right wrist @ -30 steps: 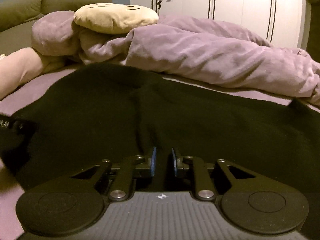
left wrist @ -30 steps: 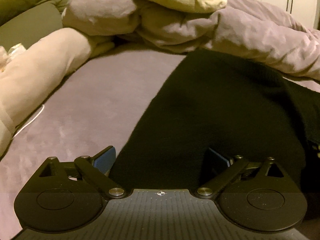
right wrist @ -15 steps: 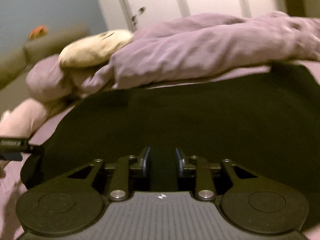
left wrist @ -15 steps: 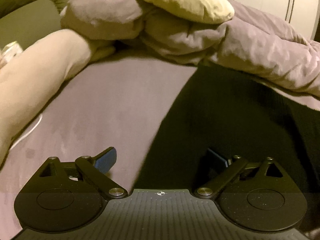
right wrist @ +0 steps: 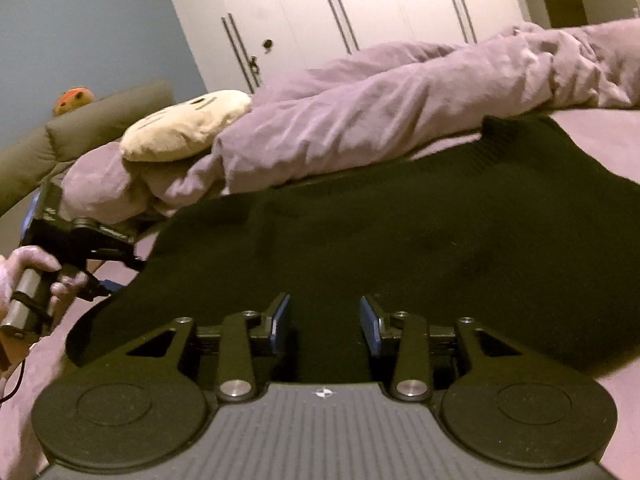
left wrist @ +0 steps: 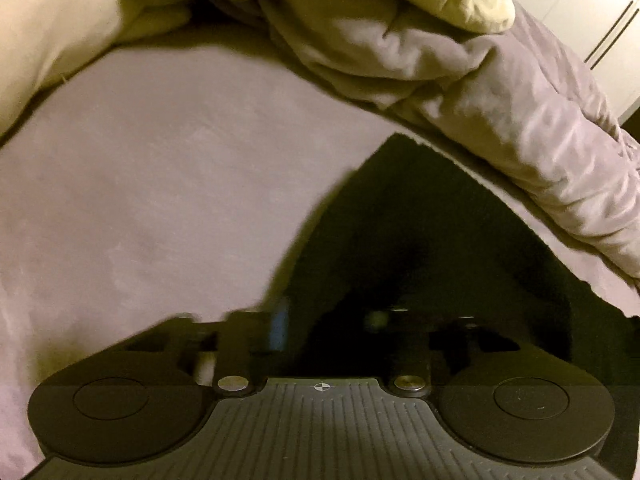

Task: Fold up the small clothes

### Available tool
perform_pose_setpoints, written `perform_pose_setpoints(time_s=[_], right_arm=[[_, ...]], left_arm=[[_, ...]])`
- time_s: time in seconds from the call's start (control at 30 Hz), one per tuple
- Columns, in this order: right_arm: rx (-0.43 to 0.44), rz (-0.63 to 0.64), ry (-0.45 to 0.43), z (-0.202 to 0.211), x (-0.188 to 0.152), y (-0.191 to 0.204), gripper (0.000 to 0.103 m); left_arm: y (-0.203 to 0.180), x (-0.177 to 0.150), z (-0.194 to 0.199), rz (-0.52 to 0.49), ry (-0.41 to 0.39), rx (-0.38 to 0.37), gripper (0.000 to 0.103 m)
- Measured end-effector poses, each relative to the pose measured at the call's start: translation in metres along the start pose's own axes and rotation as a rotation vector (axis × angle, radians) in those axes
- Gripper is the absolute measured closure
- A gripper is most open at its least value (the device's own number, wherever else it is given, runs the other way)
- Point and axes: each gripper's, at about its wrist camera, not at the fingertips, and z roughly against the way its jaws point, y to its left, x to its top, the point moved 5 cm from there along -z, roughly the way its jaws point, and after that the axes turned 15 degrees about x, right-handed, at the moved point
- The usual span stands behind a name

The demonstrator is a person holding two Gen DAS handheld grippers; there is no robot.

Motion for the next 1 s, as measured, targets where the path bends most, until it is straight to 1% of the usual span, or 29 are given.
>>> perform_pose_setpoints(time_s=[0.03, 0.07, 0.17, 0.2, 0.3, 0.33, 0.37, 0.4, 0.43, 0.47, 0.5, 0.57, 0.63, 0.67, 0.7, 0.73, 0.77, 0.8, 0.83, 0.87, 0.93, 1.0], right_arm=[[-0.005, -0.005, -0.001, 0.001, -0.001, 0.0, 0.065], [-0.013, -0.004, -0.001, 0.001, -0.001, 0.0, 0.065], [-0.029, 0.013, 0.0, 0.004, 0.0, 0.001, 0.065], [-0.034, 0.017, 0.001, 0.006, 0.0, 0.001, 0.064], [-0.047, 0.023, -0.001, 0.01, 0.002, 0.0, 0.063], [-0.049, 0.022, -0.001, 0.011, 0.003, -0.001, 0.062], [-0.051, 0.019, -0.001, 0.012, 0.003, -0.001, 0.06], [-0.051, 0.014, -0.001, 0.014, 0.002, -0.002, 0.059], [-0.05, 0.011, -0.001, 0.016, 0.002, -0.002, 0.059], [-0.051, 0.008, 0.0, 0.017, 0.001, -0.002, 0.056], [-0.052, 0.006, -0.001, 0.019, 0.0, -0.002, 0.054], [-0.048, 0.002, 0.001, 0.02, -0.003, -0.003, 0.053], [-0.043, -0.003, 0.004, 0.02, -0.005, -0.003, 0.052], [-0.041, -0.003, 0.008, 0.019, -0.005, -0.003, 0.051], [-0.043, -0.002, 0.01, 0.019, -0.005, -0.003, 0.051], [-0.042, 0.003, 0.01, 0.018, -0.005, -0.003, 0.051], [-0.042, 0.007, 0.009, 0.017, -0.003, -0.003, 0.051], [-0.049, 0.013, 0.001, 0.017, -0.001, -0.004, 0.051], [-0.06, 0.024, -0.007, 0.017, 0.002, -0.005, 0.051], [-0.074, 0.035, -0.009, 0.016, 0.004, -0.006, 0.051], [-0.1, 0.046, -0.008, 0.013, 0.006, -0.01, 0.054], [-0.11, 0.07, 0.012, 0.006, 0.006, -0.012, 0.07]], left_arm=[[0.0, 0.0, 0.003, -0.018, -0.029, 0.055, 0.094], [0.0, 0.002, 0.006, -0.027, -0.051, 0.079, 0.095], [0.006, 0.009, 0.016, 0.011, -0.091, 0.102, 0.095], [0.011, 0.012, 0.019, 0.028, -0.099, 0.1, 0.095], [0.019, 0.016, 0.019, 0.045, -0.098, 0.119, 0.095], [0.021, 0.016, 0.02, 0.043, -0.113, 0.153, 0.095], [0.024, 0.014, 0.021, 0.03, -0.133, 0.195, 0.094], [0.026, 0.012, 0.022, 0.006, -0.137, 0.192, 0.083], [0.027, 0.009, 0.021, -0.012, -0.12, 0.152, 0.072], [0.029, 0.005, 0.02, -0.018, -0.1, 0.112, 0.055], [0.032, 0.0, 0.021, -0.025, -0.099, 0.09, 0.04], [0.035, -0.009, 0.02, -0.077, -0.093, 0.061, 0.027], [0.036, -0.019, 0.012, -0.127, -0.052, 0.02, 0.027], [0.037, -0.021, 0.008, -0.129, -0.031, 0.009, 0.024], [0.04, -0.022, 0.004, -0.11, -0.007, -0.01, 0.018], [0.043, -0.022, -0.001, -0.074, 0.03, -0.039, 0.017], [0.047, -0.021, -0.004, -0.027, 0.066, -0.064, 0.018], [0.051, -0.021, -0.006, 0.017, 0.095, -0.097, 0.021], [0.051, -0.02, -0.005, 0.033, 0.108, -0.123, 0.024], [0.05, -0.021, -0.003, 0.033, 0.118, -0.15, 0.029], [0.046, -0.023, 0.0, 0.011, 0.13, -0.19, 0.03], [0.039, -0.025, 0.001, -0.011, 0.142, -0.244, 0.024]])
